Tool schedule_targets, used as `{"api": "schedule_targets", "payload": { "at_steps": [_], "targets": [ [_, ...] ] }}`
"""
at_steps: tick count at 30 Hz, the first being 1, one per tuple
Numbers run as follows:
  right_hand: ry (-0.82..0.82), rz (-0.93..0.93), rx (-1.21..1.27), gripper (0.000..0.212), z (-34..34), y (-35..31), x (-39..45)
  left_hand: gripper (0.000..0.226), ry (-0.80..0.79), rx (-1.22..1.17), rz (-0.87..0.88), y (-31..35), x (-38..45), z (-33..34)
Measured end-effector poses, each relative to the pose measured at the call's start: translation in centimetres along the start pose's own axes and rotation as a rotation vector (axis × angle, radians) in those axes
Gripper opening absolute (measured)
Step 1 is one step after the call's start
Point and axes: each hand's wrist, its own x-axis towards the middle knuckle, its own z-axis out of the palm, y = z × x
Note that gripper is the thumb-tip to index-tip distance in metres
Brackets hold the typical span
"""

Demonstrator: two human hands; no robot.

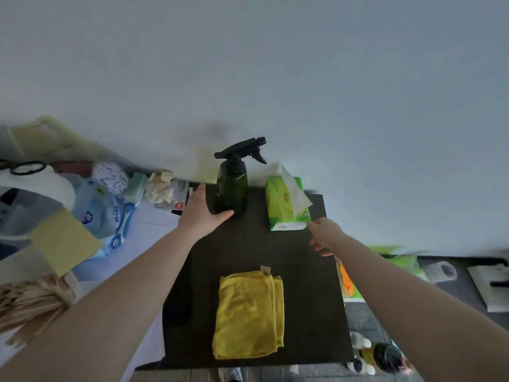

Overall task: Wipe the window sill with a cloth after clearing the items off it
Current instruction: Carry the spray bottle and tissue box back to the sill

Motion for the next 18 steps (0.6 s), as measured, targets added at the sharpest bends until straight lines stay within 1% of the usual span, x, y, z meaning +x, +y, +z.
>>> {"api": "schedule_targets", "payload": {
  "at_steps": [2, 4, 6, 7, 9, 10, 11, 13, 16, 18],
  "targets": [
    [0.027, 0.028, 0.044, 0.045, 0.2, -0.3, 0.6, 0.107, -0.022, -0.057, 0.015, 0.2, 1.1, 0.3],
    [0.047, 0.052, 0.099, 0.046, 0.4, -0.6, 1.3, 0.112, -0.037, -0.138, 0.005, 0.7, 2.1, 0.5],
    [0.037, 0.077, 0.138, 0.041, 0.8, -0.9, 1.7, 0.117, -0.043, -0.206, 0.009, 1.0, 2.8, 0.8],
    [0.029, 0.086, 0.158, 0.037, 1.1, -1.0, 1.9, 0.115, -0.036, -0.235, 0.026, 1.2, 3.0, 0.9],
    [0.045, 0.088, 0.200, 0.031, 1.6, -1.1, 2.4, 0.098, -0.004, -0.280, 0.065, 1.6, 3.5, 1.2],
    [0.070, 0.079, 0.206, 0.031, 1.8, -1.0, 2.8, 0.087, 0.011, -0.290, 0.082, 1.8, 3.6, 1.3],
    [0.094, 0.062, 0.193, 0.031, 2.0, -0.8, 3.3, 0.082, 0.021, -0.295, 0.101, 2.0, 3.9, 1.4],
    [0.120, 0.034, 0.152, 0.031, 2.1, -0.4, 3.9, 0.080, 0.013, -0.282, 0.122, 2.3, 4.1, 1.4],
    [0.179, 0.006, 0.141, 0.029, 2.0, -0.3, 3.6, 0.078, 0.024, -0.263, 0.095, 2.5, 3.9, 1.5],
    [0.185, 0.013, 0.159, 0.022, 1.6, -0.2, 3.0, 0.076, 0.036, -0.262, 0.078, 2.9, 3.6, 1.4]
  ]
}}
